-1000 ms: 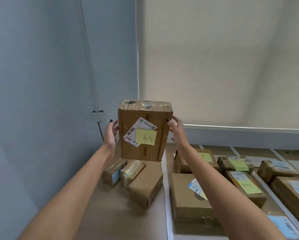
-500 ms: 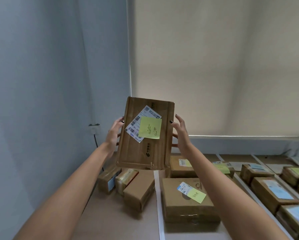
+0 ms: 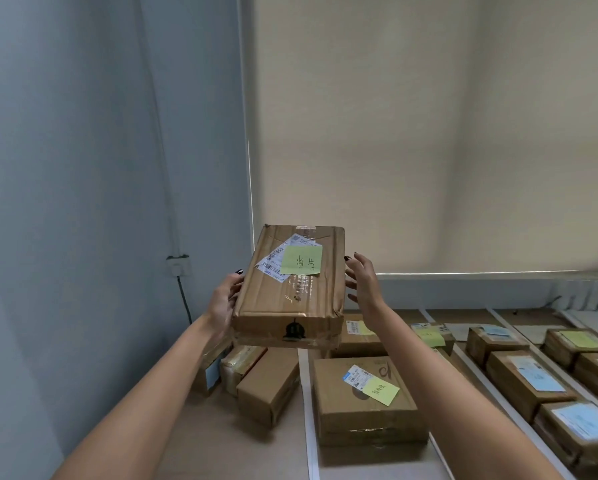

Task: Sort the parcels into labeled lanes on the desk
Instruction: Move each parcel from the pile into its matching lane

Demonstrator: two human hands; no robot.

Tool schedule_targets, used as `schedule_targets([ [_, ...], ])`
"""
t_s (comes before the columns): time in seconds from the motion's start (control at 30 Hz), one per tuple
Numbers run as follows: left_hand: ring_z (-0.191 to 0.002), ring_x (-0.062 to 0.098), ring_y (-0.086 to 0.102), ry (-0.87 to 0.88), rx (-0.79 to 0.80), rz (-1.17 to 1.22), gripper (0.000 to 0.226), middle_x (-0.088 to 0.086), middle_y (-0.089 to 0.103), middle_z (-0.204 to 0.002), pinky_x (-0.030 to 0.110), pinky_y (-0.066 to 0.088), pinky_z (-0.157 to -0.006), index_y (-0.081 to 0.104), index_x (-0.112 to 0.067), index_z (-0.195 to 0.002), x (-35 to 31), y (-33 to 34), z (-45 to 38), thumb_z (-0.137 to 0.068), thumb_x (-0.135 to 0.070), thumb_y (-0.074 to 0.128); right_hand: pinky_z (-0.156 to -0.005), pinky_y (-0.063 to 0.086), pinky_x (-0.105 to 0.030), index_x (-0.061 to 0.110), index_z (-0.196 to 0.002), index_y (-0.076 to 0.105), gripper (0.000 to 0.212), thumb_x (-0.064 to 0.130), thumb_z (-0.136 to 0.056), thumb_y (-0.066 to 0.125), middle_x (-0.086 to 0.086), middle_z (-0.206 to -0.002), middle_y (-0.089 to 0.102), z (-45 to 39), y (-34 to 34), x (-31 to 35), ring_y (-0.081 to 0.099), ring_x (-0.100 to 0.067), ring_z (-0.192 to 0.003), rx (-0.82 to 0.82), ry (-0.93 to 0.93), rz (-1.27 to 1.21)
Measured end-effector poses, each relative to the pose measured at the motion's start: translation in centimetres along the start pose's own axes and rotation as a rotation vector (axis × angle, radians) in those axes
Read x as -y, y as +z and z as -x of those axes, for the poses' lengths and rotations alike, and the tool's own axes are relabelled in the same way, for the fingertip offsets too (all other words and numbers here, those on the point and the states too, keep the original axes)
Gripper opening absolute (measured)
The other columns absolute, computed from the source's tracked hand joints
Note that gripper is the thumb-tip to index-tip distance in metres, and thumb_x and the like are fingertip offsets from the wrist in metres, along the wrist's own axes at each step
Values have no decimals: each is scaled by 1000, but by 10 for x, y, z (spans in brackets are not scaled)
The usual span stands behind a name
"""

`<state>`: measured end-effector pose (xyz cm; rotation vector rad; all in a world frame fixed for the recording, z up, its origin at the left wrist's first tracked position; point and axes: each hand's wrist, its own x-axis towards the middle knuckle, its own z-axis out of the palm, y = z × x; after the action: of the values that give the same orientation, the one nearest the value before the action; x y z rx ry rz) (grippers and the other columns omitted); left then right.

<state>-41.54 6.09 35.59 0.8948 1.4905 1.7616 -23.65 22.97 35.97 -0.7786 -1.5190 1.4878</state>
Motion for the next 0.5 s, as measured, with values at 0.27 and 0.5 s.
schedule_targets([
  [0.27,-68,21,69,-135,140,-75,43,12,62,-109,31,54,-53,44,-37,-132,6,6,-1,-90,-47,40,-98,40,-48,20,-141,32,59,36,-88,53,-10,-134,49,14,-18,-16,51,-24,-111,8,4,-17],
  [0.5,-75,17,61,-176,208,-135,53,10,64,-98,30,51,-64,39,-39,-136,46,33,-9,-84,-47,47,-66,45,-26,28,-139,33,52,31,-91,54,5,-106,52,29,-57,-54,53,-6,-88,-109,114,54],
])
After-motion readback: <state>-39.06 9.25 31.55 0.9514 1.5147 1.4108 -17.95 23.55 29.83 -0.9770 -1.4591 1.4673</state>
